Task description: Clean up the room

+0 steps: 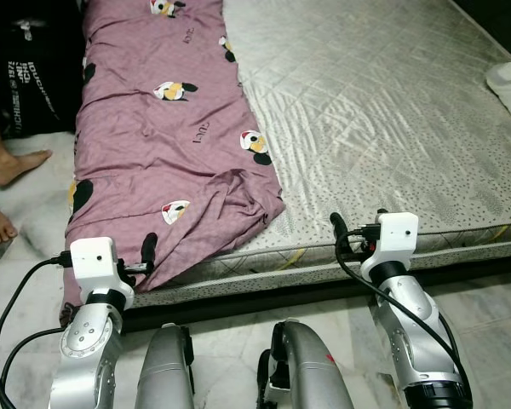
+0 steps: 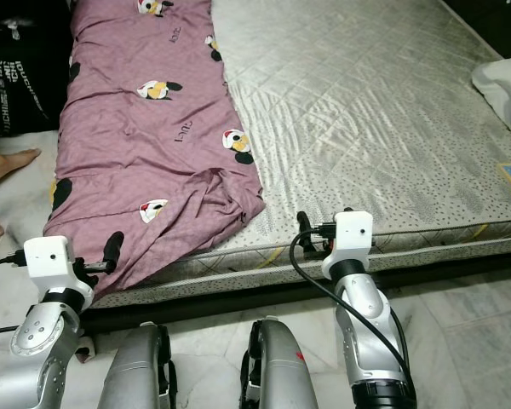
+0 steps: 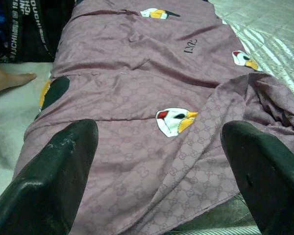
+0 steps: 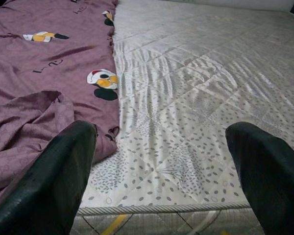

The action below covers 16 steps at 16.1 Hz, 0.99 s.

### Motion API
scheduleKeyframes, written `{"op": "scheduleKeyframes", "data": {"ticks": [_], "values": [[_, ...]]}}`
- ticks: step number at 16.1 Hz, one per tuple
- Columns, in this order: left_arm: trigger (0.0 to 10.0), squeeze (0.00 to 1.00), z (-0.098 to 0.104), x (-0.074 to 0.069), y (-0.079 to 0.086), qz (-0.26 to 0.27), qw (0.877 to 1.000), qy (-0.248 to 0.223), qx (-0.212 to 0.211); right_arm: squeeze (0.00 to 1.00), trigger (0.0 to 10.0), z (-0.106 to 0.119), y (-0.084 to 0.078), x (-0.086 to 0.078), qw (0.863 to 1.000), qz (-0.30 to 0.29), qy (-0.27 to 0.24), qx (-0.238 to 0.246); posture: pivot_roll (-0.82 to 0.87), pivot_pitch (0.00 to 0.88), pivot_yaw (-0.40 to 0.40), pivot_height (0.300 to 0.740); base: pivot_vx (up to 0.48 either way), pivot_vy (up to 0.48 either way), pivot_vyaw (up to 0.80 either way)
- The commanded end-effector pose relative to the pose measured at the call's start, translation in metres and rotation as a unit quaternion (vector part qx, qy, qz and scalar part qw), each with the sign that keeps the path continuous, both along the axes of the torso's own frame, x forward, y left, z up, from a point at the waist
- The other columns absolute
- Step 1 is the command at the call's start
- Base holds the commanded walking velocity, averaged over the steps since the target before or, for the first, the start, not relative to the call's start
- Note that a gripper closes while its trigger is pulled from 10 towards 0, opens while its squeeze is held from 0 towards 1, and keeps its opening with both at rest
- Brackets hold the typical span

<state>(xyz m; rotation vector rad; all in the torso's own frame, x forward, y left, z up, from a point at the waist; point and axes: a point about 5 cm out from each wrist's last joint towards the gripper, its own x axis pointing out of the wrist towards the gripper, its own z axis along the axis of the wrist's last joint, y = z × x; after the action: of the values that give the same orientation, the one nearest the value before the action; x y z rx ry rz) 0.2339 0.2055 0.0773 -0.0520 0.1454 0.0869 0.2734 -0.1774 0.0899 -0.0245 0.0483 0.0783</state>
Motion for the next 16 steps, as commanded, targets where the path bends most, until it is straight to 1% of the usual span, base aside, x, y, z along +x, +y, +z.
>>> {"op": "scheduleKeyframes", "data": {"ticks": [1, 3, 4, 8, 9, 10, 12, 14, 16], "values": [[10.0, 0.0, 0.001, -0.001, 0.001, 0.004, 1.0, 0.0, 0.004, 0.0, 10.0, 0.0, -0.001, -0.001, 1.0, 0.0, 0.001, -0.001, 0.0, 0.175, -0.079, 0.649, 0.0, 0.0, 0.0], [10.0, 0.0, 0.0, -0.002, 0.003, 0.01, 1.0, 0.001, 0.004, 0.0, 10.0, 0.0, -0.001, -0.001, 1.0, 0.002, 0.001, -0.001, 0.0, 0.174, -0.079, 0.644, 0.0, 0.0, 0.0], [10.0, 0.0, -0.001, -0.003, 0.005, 0.017, 1.0, 0.002, 0.004, 0.0, 10.0, 0.0, -0.001, -0.001, 1.0, 0.003, 0.002, -0.002, 0.0, 0.175, -0.08, 0.624, 0.0, 0.0, 0.0], [10.0, 0.0, -0.001, -0.003, 0.007, 0.022, 1.0, 0.005, 0.004, 0.0, 10.0, -0.001, -0.001, 0.0, 1.0, 0.006, 0.003, -0.002, 0.0, 0.174, -0.082, 0.584, 0.0, 0.0, 0.0], [10.0, 0.0, -0.002, -0.004, 0.008, 0.031, 1.0, 0.007, 0.004, 0.0, 10.0, -0.001, -0.001, 0.0, 1.0, 0.006, 0.003, -0.003, 0.0, 0.173, -0.083, 0.575, 0.0, 0.0, 0.0], [10.0, 0.0, -0.003, -0.004, 0.011, 0.045, 0.999, 0.011, 0.004, 0.0, 10.0, -0.001, -0.001, 0.0, 1.0, 0.006, 0.003, -0.003, 0.0, 0.173, -0.083, 0.571, 0.0, 0.0, 0.0], [10.0, 0.0, -0.006, -0.005, 0.024, 0.088, 0.996, 0.019, 0.001, 0.0, 10.0, -0.002, -0.001, -0.001, 1.0, 0.005, 0.005, -0.003, 0.0, 0.173, -0.082, 0.571, 0.0, 0.0, 0.0], [10.0, 0.0, -0.005, -0.004, 0.029, 0.097, 0.995, 0.019, 0.006, 0.0, 10.0, -0.002, -0.001, 0.0, 1.0, 0.006, 0.006, -0.002, 0.0, 0.173, -0.082, 0.571, 0.0, 0.0, 0.0], [10.0, 0.0, -0.004, -0.005, 0.03, 0.099, 0.995, 0.017, 0.007, 0.0, 10.0, -0.002, -0.001, 0.0, 1.0, 0.007, 0.007, -0.003, 0.0, 0.178, -0.084, 0.571, 0.0, 0.0, 0.0]]}}
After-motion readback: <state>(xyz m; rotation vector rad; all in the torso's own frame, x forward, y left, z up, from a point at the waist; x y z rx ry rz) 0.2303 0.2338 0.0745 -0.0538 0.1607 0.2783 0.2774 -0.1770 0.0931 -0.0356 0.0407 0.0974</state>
